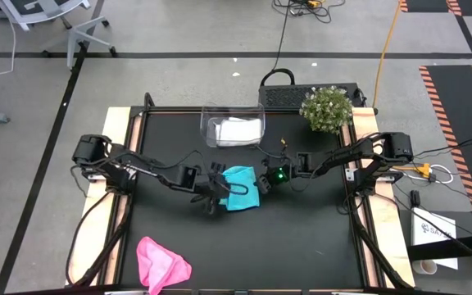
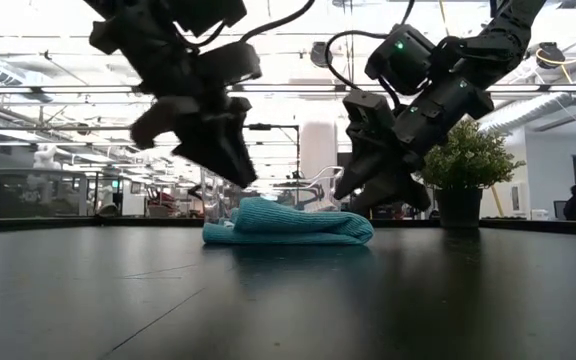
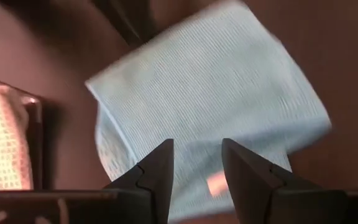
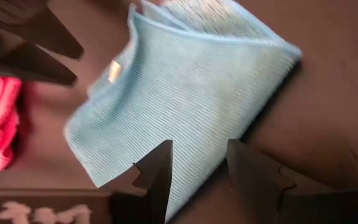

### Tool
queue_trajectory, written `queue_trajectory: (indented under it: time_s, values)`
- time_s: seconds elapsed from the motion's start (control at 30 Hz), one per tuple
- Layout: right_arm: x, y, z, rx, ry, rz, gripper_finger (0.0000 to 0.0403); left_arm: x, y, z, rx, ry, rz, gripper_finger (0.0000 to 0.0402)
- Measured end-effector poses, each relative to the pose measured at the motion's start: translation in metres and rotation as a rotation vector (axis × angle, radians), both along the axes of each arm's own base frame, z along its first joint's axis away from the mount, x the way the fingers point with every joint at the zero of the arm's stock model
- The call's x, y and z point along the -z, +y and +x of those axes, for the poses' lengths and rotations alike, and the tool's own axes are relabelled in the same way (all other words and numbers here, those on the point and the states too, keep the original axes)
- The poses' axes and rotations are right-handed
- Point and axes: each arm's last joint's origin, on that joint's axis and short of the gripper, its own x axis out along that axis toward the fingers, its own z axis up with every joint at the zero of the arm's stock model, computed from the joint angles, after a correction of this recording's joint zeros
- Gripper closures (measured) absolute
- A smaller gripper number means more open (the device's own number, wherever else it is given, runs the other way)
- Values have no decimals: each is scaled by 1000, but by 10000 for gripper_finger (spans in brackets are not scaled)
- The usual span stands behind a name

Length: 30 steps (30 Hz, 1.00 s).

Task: Fold microfiber towels
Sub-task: Fold the blue microfiber towel

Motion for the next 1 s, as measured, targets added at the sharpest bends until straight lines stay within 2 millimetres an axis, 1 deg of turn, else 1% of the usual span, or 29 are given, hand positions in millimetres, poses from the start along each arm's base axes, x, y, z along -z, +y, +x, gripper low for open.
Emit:
queue_trajectory:
  time_s: [0.2,0.23,0.3,0.47,0.6,0.77,1.0]
  values:
    - [-3,-2,3,52,-42,-55,259,-13,12,15,-187,-227,-169,266]
    - [-4,-3,3,62,-45,-65,259,-14,14,16,-216,-245,-196,266]
    - [-4,-4,3,69,-48,-90,259,-9,16,19,-259,-244,-258,266]
    - [-5,-4,5,60,-68,-106,259,18,17,21,-320,-114,-413,266]
    - [-6,-4,5,63,-70,-130,259,37,15,21,-359,-24,-487,266]
    - [-5,-4,4,51,-61,-140,259,41,14,14,-400,57,-492,266]
    - [-5,-4,4,36,-59,-149,259,35,13,-4,-466,200,-499,266]
